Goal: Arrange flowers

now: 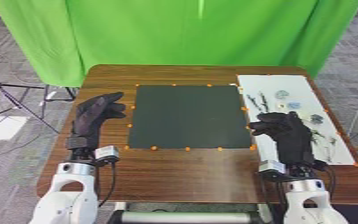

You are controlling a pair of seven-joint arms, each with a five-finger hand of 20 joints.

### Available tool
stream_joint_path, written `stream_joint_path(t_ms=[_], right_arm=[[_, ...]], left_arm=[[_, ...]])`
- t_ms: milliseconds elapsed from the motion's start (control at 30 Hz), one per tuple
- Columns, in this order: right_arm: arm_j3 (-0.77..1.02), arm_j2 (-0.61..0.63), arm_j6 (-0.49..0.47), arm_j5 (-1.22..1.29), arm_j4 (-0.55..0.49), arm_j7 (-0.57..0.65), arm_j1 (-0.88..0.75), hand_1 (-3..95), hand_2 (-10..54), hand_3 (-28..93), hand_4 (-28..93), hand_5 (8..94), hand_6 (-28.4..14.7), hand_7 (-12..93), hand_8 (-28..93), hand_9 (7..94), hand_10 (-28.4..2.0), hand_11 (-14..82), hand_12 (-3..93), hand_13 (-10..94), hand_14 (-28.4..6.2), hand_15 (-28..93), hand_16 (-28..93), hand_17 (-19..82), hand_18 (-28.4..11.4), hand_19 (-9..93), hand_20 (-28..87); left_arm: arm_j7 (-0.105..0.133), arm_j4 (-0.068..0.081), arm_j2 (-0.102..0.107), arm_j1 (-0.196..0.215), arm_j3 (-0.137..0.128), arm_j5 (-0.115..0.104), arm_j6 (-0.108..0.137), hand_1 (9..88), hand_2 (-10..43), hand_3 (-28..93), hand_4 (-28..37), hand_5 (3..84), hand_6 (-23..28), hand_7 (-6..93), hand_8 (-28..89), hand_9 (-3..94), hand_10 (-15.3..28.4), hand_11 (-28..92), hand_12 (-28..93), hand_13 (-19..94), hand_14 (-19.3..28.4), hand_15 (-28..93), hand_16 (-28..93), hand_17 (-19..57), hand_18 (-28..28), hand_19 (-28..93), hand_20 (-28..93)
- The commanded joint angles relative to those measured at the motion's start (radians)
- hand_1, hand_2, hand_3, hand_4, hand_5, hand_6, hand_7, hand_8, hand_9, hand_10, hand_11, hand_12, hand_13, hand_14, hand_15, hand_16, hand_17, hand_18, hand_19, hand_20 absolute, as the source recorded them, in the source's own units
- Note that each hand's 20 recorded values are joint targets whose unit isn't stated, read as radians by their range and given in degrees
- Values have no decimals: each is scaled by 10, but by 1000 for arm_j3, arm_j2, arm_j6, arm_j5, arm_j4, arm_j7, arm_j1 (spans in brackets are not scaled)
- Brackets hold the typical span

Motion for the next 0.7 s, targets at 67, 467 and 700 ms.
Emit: stream_joint_path(t_ms=[67,467,700], right_arm=[[24,17,-53,-14,2,24,55,107,90,675,-145,697,-13,303,-63,731,-167,252,299,604,-167,470,337,291,-181,400,485],[-16,20,63,-127,-22,64,54,168,20,678,-136,638,-2,302,-69,666,-165,218,286,558,-158,393,318,283,-182,430,495],[13,107,117,-256,-73,157,55,196,-66,667,-130,541,-8,275,-75,548,-168,173,279,530,-167,335,319,295,-204,544,522]], left_arm=[[5,-1,-6,19,1,2,-4,286,8,624,-159,568,49,170,-63,612,150,388,192,458,194,619,19,113,189,591,475],[18,-10,-9,43,-14,21,5,287,1,627,-156,568,48,171,-61,598,148,408,199,452,195,615,23,111,187,578,475],[48,-16,99,43,45,-36,86,289,-4,628,-156,562,47,172,-63,585,150,384,191,443,194,582,19,101,183,545,453]])
